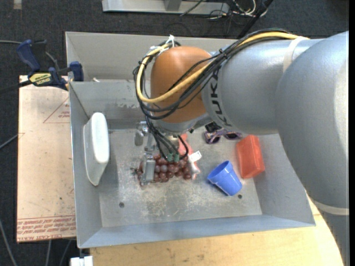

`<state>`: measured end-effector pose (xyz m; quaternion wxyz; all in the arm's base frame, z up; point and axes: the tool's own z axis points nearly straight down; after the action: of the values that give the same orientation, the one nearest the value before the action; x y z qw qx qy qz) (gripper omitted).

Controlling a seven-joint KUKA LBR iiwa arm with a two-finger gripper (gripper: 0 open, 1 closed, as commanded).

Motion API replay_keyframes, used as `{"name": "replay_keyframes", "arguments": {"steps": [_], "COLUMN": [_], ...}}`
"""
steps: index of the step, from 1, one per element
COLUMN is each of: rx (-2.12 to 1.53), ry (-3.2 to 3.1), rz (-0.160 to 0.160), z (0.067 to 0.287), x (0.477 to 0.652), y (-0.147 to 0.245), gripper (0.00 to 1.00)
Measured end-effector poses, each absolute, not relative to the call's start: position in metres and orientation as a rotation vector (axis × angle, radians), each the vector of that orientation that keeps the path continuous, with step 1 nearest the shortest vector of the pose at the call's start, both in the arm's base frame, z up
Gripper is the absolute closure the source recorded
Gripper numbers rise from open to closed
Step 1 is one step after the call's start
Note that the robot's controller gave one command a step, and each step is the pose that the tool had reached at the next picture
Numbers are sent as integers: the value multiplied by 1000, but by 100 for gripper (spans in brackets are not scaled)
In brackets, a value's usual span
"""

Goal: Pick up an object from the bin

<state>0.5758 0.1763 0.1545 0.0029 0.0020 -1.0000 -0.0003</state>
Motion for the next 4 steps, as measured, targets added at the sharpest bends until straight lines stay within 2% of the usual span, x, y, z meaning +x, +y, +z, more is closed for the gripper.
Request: {"name": "replay_keyframes", "arguments": {"steps": [1,2,3,4], "rx": [2,100,250,242], "ry": [-3142,-3147,-3137,-3135], "rz": [-3,-7,-3,-3], "z": [159,145,95,81], "x": [577,580,572,569], "y": [175,166,138,133], "gripper": [0,0,0,0]}}
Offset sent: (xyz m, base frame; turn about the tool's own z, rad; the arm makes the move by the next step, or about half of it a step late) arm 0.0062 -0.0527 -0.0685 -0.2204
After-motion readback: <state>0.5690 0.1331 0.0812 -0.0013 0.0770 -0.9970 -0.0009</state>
